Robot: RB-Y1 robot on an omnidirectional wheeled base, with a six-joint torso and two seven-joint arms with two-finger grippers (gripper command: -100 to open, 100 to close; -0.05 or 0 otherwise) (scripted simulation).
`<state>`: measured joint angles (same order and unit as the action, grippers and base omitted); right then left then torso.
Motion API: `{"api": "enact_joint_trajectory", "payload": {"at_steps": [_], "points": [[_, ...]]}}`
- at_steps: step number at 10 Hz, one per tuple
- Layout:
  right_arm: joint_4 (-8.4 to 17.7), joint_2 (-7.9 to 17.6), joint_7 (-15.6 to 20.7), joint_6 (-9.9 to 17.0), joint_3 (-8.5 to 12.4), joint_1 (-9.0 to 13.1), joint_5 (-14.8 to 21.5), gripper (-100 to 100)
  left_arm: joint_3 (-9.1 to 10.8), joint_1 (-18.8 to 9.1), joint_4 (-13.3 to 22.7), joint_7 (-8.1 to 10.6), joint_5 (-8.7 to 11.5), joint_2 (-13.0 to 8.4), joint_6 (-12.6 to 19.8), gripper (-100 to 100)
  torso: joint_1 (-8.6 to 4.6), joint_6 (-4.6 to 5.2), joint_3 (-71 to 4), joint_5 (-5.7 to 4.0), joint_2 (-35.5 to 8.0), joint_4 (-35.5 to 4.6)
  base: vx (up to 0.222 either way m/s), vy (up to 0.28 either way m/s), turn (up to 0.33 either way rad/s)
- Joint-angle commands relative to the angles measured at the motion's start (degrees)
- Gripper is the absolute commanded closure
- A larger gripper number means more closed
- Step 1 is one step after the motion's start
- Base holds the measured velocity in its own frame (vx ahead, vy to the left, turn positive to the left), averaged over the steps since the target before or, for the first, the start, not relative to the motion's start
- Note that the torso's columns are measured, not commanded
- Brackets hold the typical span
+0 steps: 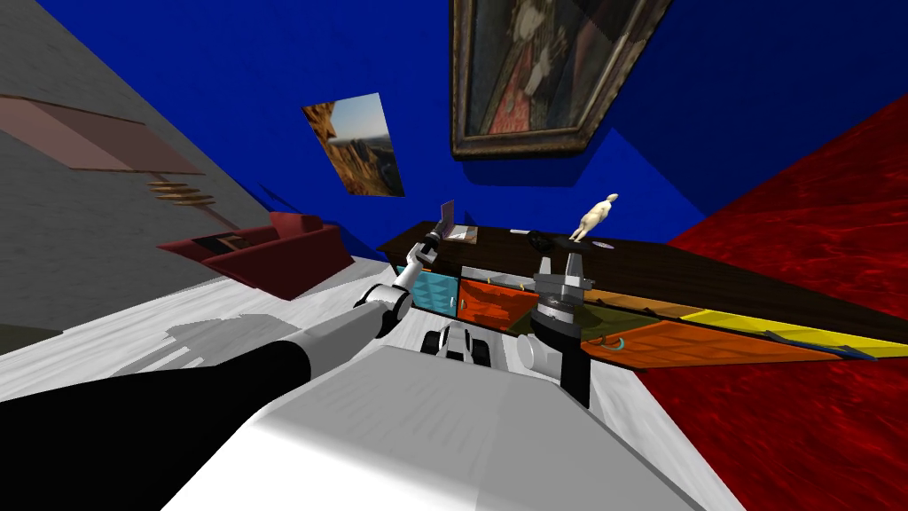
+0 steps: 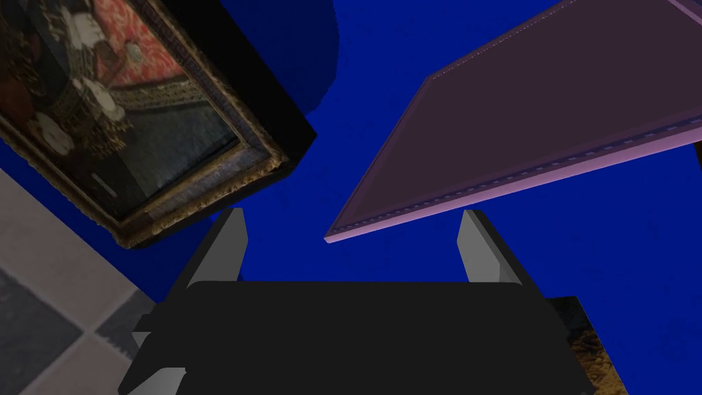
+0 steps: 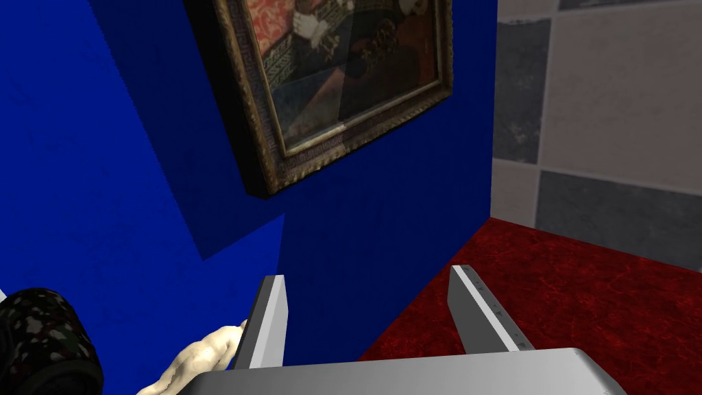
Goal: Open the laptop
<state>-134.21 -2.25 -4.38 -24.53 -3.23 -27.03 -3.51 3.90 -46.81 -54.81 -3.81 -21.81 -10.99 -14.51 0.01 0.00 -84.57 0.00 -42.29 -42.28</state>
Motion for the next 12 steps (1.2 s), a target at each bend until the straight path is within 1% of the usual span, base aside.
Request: {"api": "enact_joint_trajectory", "payload": {"at_steps": [1,2,4,5,7,10,12], "points": [[0.0,0.0,0.0,0.0,0.0,0.0,0.0,0,1.39,-2.5,4.2,-0.83,-0.5,-0.2,0.1,-100,0.0,0.0,0.0,0.0,0.0,0.0,0.004,-0.012,0.022],[0.0,0.0,0.0,0.0,0.0,0.0,0.0,0,1.39,-2.5,5.3,-0.83,-0.5,-0.2,0.1,-100,-0.02,0.01,0.0,-0.01,0.0,0.0,0.004,-0.009,0.006],[0.0,0.0,0.0,0.0,0.0,0.0,0.0,0,2.77,-4.5,9.0,-1.65,-0.7,-0.3,0.0,-100,0.0,0.0,0.0,0.0,0.0,0.0,0.005,-0.009,0.018],[0.0,0.0,0.0,0.0,0.0,0.0,0.0,0,3.41,-5.4,11.5,-2.03,-0.9,-0.4,-0.1,-100,0.0,0.0,0.0,0.0,0.0,0.0,0.007,-0.011,0.018],[0.0,0.0,0.0,0.0,0.0,0.0,0.0,0,4.5,-6.7,14.8,-2.69,-1.0,-0.4,-0.3,-100,-0.01,0.0,0.0,0.0,0.0,0.0,0.01,-0.009,0.015],[0.0,0.0,0.0,0.0,0.0,0.0,0.0,0,5.62,-7.8,17.8,-3.35,-1.1,-0.5,-0.5,-100,0.0,0.0,0.0,0.0,0.0,0.0,0.005,-0.006,0.009],[0.0,0.0,0.0,0.0,0.0,0.0,0.0,0,5.56,-7.8,17.6,-3.36,-1.1,-0.4,-0.6,-100,0.0,0.0,0.0,0.0,0.0,0.0,0.0,0.0,0.0]]}}
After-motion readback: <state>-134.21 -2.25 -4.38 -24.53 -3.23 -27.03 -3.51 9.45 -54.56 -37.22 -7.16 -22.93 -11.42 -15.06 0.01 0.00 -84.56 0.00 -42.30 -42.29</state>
